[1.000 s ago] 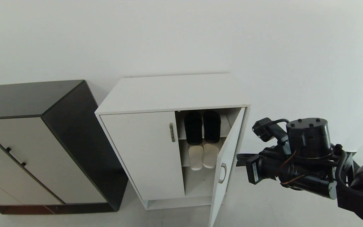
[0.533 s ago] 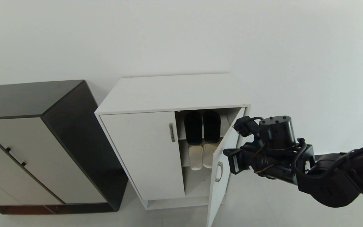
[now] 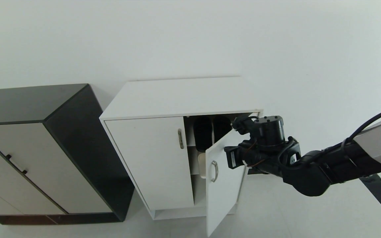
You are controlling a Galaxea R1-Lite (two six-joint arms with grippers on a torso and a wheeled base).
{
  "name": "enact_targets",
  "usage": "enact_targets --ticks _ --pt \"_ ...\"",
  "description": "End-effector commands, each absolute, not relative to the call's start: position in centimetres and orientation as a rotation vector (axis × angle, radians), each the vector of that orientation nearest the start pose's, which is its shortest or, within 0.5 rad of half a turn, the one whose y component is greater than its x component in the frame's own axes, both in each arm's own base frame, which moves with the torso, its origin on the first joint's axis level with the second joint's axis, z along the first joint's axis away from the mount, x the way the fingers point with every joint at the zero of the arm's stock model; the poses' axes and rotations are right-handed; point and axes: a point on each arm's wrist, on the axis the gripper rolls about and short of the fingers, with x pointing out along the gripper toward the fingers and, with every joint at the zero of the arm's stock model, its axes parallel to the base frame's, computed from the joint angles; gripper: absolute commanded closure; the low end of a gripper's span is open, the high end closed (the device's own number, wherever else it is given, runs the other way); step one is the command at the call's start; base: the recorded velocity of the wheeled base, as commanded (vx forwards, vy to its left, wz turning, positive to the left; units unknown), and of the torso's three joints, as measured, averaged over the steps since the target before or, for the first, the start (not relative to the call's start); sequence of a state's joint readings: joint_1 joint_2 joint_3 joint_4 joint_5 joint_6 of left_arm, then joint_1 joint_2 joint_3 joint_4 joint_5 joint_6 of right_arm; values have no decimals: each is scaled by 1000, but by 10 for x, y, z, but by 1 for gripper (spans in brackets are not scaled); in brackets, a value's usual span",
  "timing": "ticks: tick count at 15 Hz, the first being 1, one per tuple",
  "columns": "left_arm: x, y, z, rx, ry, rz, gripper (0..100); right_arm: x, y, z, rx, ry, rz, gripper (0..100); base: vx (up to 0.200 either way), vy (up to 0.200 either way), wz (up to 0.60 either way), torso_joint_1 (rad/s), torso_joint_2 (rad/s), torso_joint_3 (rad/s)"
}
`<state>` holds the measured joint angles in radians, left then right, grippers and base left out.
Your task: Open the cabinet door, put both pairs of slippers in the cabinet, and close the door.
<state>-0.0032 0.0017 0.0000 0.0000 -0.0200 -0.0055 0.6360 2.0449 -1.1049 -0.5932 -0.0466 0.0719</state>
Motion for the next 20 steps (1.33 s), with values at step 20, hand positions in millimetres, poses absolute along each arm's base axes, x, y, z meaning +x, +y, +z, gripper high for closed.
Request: enact_targets --ticks 20 --pt "-23 0 76 -5 3 -25 100 387 226 110 13 329 462 100 0 0 0 0 0 0"
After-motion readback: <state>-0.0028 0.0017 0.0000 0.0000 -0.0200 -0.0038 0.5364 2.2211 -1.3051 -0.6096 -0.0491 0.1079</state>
